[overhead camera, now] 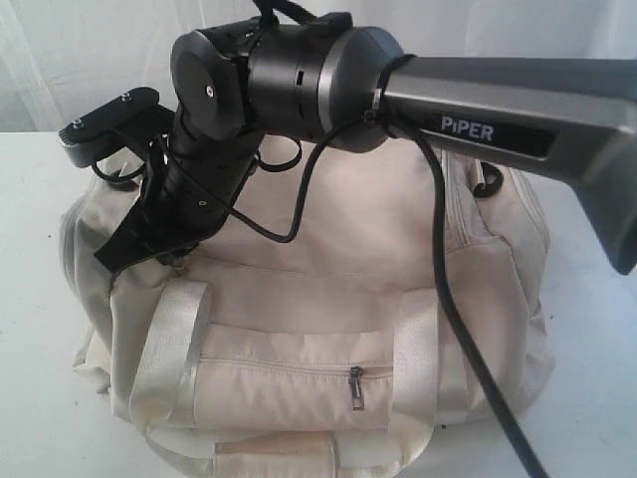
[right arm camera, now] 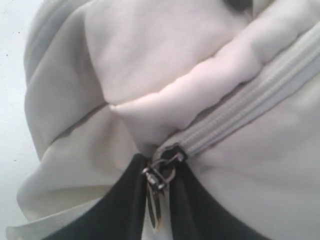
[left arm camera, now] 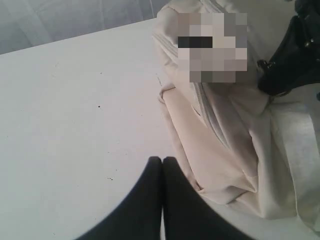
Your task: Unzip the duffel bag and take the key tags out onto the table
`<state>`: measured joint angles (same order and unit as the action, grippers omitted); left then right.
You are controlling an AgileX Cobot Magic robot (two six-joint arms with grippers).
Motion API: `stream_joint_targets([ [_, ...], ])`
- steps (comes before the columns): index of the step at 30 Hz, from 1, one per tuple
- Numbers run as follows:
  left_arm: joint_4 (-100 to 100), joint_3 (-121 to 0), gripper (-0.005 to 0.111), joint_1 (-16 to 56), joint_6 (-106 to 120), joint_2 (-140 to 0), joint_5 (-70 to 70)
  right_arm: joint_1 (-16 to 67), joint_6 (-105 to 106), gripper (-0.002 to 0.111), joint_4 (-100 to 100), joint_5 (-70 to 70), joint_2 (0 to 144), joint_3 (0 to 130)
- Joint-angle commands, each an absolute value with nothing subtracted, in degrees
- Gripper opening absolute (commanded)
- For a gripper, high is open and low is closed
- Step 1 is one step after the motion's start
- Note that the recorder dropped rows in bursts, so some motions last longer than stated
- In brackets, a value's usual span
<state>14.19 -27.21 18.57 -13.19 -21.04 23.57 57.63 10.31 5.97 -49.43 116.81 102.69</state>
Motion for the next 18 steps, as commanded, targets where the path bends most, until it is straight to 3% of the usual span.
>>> stream_joint_targets([
  [1,13.88,-26.77,0.000,18.78,-13.74,-20.63,23.81,57.61,10.82,0.000,4.07,-53.09,115.26,102.69],
  [12,13.76,-26.77,0.000,18.78,-13.74,-20.63,23.81,57.61,13.31,0.001,4.07,-56.70,115.39,102.69],
  [18,13.76,-26.77,0.000,18.78,-13.74,-20.63,23.81,57.61,13.83,0.024,4.20,-56.70,115.50,102.69],
])
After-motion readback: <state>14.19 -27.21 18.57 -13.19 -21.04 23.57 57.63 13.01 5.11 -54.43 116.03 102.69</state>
